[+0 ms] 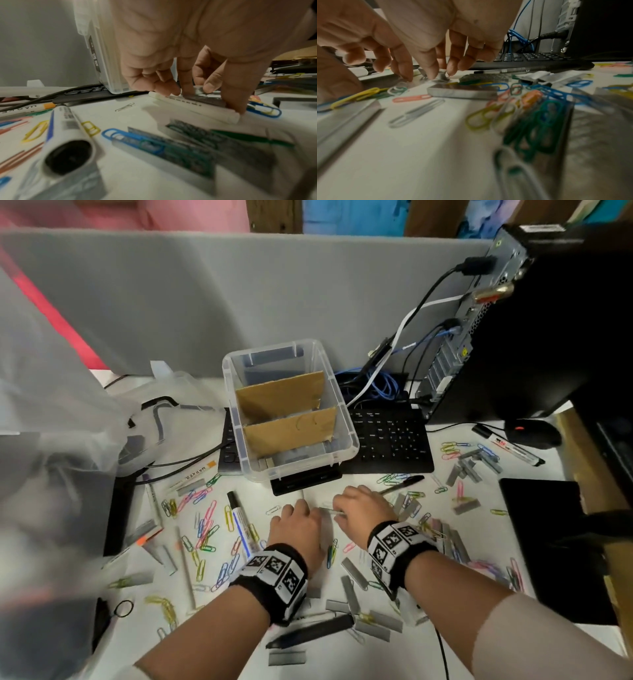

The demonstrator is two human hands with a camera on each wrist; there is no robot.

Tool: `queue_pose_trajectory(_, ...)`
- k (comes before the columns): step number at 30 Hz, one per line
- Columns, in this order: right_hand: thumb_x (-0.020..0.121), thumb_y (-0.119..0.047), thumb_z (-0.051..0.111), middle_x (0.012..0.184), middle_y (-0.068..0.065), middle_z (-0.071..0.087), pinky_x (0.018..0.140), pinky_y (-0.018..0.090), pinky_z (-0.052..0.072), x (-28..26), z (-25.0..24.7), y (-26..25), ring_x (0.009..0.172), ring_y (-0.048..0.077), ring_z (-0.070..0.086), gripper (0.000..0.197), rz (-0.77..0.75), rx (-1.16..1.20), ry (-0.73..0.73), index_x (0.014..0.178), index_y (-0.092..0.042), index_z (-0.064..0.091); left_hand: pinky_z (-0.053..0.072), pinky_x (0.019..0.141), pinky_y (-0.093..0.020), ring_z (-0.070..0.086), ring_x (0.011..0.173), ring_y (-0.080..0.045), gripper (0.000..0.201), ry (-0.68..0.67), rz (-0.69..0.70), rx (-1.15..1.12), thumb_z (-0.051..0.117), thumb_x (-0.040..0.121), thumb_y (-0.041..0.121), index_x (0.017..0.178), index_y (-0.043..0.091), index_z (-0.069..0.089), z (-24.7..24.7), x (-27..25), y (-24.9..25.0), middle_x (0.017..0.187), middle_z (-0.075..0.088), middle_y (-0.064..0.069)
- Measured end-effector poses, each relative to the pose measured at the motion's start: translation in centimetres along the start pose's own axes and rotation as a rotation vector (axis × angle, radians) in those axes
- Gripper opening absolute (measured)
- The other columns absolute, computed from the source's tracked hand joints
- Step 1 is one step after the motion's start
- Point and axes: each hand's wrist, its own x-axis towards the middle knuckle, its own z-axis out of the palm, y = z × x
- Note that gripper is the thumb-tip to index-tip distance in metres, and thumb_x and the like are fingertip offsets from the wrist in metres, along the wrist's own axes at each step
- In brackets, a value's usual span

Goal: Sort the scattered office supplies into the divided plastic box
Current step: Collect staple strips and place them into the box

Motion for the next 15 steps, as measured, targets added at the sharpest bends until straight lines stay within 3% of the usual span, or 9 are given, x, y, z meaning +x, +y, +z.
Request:
queue_pose_trajectory(4,0.093,-0.027,0.048,0.110,0.001,0.055,0.093,0.033,0.038,0.1,-0.1,0.3,0.109,0.022,0.046,0.016,-0.029,0.008,0.011,0.100,-0.019,0.060,0.037,0.096,-0.037,0.040,0.118,-0.026,0.051,0.014,0.017,-0.005,0.054,0.086,0.032,0.133,0.020,0.039,0.1,0.2,0.1,0.127,0.040,-0.004)
queue_pose_trajectory(8,0.092,-0.023,0.051,0.096,0.001,0.057,0.082,0.030,0.041,-0.5,-0.4,0.9,0.098,0.021,0.050,0.010,0.023,0.177,0.058,0.092,-0.016,0.058,0.038,0.094,-0.034,0.045,0.116,-0.025,0.051,-0.005,0.041,-0.039,0.056,0.084,0.021,0.130,0.016,0.036,0.1,0.3,0.0,0.125,0.043,-0.005)
queue_pose_trajectory(11,0.090,-0.021,0.057,0.086,-0.005,0.059,0.072,0.026,0.044,-1.1,-0.8,1.5,0.082,0.015,0.054,0.004,0.078,0.346,0.087,0.087,-0.019,0.059,0.044,0.086,-0.033,0.055,0.106,-0.027,0.040,-0.037,0.052,-0.110,0.055,0.085,0.017,0.121,0.015,0.037,-0.4,0.2,0.3,0.118,0.053,-0.005)
queue_pose_trajectory(15,0.088,-0.018,0.062,0.076,-0.011,0.060,0.072,0.023,0.052,-2.5,-1.5,2.1,0.074,0.005,0.058,0.006,0.093,0.547,0.138,0.086,-0.023,0.060,0.048,0.078,-0.035,0.061,0.097,-0.029,0.039,-0.054,0.023,-0.206,0.057,0.083,0.012,0.115,0.019,0.037,-0.9,0.1,0.1,0.112,0.057,-0.003)
